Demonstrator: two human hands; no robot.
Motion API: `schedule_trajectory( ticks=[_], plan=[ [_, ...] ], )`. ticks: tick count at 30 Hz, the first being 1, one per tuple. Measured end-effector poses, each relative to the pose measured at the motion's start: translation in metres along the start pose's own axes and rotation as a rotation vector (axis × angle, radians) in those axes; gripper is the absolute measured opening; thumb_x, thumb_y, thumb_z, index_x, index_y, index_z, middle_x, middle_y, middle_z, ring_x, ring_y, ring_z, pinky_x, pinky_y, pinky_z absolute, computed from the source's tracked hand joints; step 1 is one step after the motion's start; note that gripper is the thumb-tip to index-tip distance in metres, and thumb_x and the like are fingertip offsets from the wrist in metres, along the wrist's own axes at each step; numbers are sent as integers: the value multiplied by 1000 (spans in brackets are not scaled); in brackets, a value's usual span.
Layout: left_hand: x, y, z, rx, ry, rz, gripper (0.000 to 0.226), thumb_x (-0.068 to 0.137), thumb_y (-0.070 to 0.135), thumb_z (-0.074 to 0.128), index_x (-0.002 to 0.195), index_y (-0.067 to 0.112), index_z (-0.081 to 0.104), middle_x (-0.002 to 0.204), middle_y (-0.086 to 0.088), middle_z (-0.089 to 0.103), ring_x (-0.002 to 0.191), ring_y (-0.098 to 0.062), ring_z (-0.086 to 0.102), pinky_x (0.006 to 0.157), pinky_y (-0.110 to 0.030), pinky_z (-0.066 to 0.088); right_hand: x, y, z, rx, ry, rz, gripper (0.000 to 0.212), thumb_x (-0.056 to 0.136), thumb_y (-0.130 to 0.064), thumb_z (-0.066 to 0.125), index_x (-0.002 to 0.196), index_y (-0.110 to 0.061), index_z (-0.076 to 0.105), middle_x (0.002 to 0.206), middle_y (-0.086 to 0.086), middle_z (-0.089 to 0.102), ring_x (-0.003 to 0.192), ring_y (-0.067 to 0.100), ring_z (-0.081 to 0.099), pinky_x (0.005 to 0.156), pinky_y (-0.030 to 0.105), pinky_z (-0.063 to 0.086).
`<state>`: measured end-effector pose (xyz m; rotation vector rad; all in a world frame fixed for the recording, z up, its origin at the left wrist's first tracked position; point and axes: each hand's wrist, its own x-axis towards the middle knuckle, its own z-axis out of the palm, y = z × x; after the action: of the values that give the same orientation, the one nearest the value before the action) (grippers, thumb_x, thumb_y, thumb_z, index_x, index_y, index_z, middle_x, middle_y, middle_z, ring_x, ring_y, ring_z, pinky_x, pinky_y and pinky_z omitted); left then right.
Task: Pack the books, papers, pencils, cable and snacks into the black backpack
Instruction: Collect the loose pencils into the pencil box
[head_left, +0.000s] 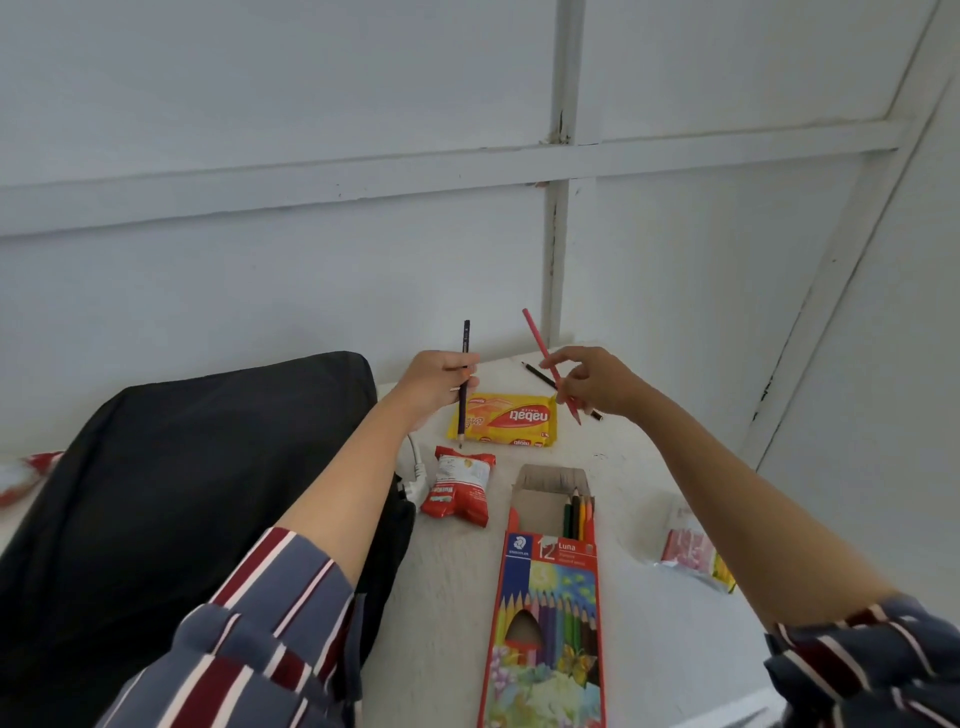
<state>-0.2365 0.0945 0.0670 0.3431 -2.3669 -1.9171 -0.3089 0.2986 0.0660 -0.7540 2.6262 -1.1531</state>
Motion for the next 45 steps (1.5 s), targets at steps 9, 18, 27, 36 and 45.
schedule_trajectory(
  ticks=[9, 18, 27, 36, 45],
  plan=[
    [-44, 18, 7, 144, -106, 136, 47, 90, -10, 47, 134, 7, 47, 129, -2, 51, 118, -15, 54, 73, -13, 52, -41, -29, -10, 135, -54, -112, 22, 91, -11, 56, 110, -3, 64, 88, 1, 68, 64, 11, 57, 58, 19, 47],
    [-72, 3, 6, 192, -45, 321, 54, 79, -17, 60, 126, 8, 56, 120, 0, 51, 111, -21, 59, 80, -17, 53, -76, -39, -9, 226, 104, -210, 23, 91, -8, 56, 112, -1, 64, 77, 1, 66, 51, -9, 56, 46, 5, 37],
    [-83, 4, 10, 165, 98, 396, 49, 80, -7, 64, 126, 11, 57, 118, 0, 53, 96, -19, 62, 74, -17, 52, -82, -38, 0, 217, 125, -192, 19, 91, -15, 57, 106, -7, 67, 84, -1, 62, 61, -2, 56, 50, 3, 38],
    [-53, 2, -1, 430, 27, 409, 30, 94, 31, 50, 98, 8, 69, 85, 1, 57, 78, -8, 51, 75, -21, 41, -57, -39, 6, 299, 76, -77, 15, 97, -18, 45, 106, -10, 53, 85, 12, 66, 61, 19, 62, 56, 21, 53],
    [-33, -19, 21, 306, -8, 252, 31, 97, 23, 47, 113, 0, 60, 102, -17, 66, 87, -24, 61, 76, -30, 54, -39, -14, 35, 211, 19, 80, 48, 92, 3, 49, 138, -3, 36, 90, 19, 63, 63, 16, 58, 54, 15, 52]
  ],
)
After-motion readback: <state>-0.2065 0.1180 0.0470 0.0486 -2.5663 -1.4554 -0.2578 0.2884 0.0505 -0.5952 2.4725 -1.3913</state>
